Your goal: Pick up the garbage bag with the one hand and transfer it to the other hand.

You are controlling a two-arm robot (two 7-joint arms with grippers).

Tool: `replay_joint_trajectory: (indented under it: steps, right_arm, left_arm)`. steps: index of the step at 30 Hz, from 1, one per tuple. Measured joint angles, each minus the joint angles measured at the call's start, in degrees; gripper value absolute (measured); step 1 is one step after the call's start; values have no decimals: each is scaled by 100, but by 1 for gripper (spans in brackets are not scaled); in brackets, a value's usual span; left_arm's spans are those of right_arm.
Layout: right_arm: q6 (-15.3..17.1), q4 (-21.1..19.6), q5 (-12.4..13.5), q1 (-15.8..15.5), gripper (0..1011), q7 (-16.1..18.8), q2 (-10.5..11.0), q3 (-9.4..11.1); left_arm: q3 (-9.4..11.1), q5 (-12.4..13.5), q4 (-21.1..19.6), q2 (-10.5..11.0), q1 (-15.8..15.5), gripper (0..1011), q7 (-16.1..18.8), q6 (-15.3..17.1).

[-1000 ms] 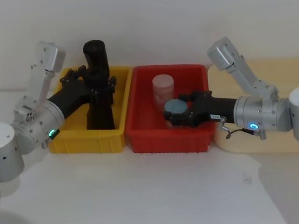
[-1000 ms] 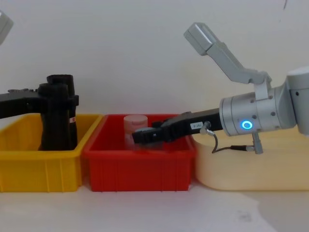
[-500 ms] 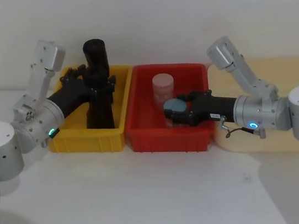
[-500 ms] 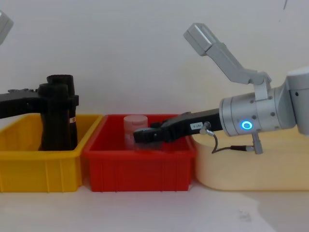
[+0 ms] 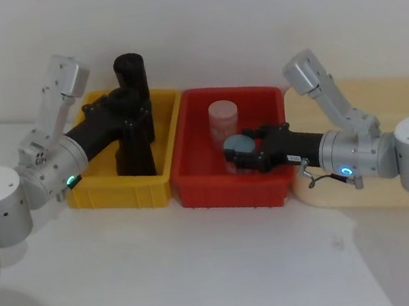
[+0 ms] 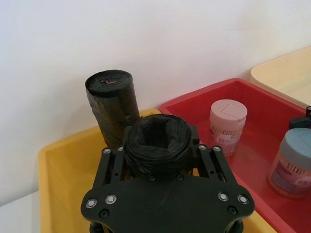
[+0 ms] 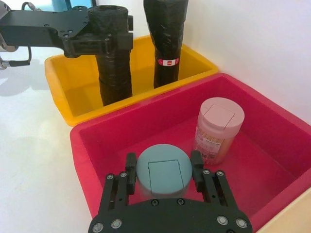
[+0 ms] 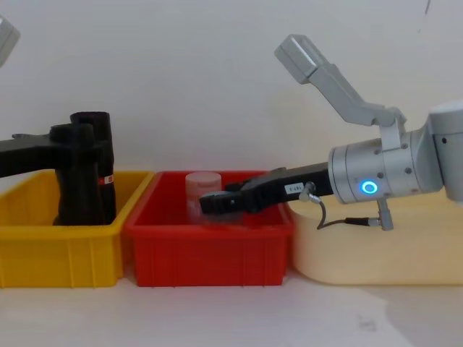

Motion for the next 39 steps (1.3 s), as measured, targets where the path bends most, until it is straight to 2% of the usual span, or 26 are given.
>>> replay_joint_trajectory:
  steps: [1,2,4,9,28,39]
  right_arm:
    - [0,0,0,0,647,0,0,0]
    - [0,1,-1,0,647,0,0,0]
    - [0,2,0,0,647,0,0,0]
    - [0,3,0,0,647,0,0,0]
    - [1,3,0,-1,647,0,0,0]
    - [1,3,0,-1,647,0,0,0]
  left_arm:
    - [0,0,0,0,0,628,0,0]
    - [0,0,0,0,0,558,0,0]
    - [0,0,0,0,0,503,0,0]
    - [0,0,0,0,0,450,0,0]
    - [0,0,0,0,0,348,0,0]
    - [0,0,0,0,0,348,0,0]
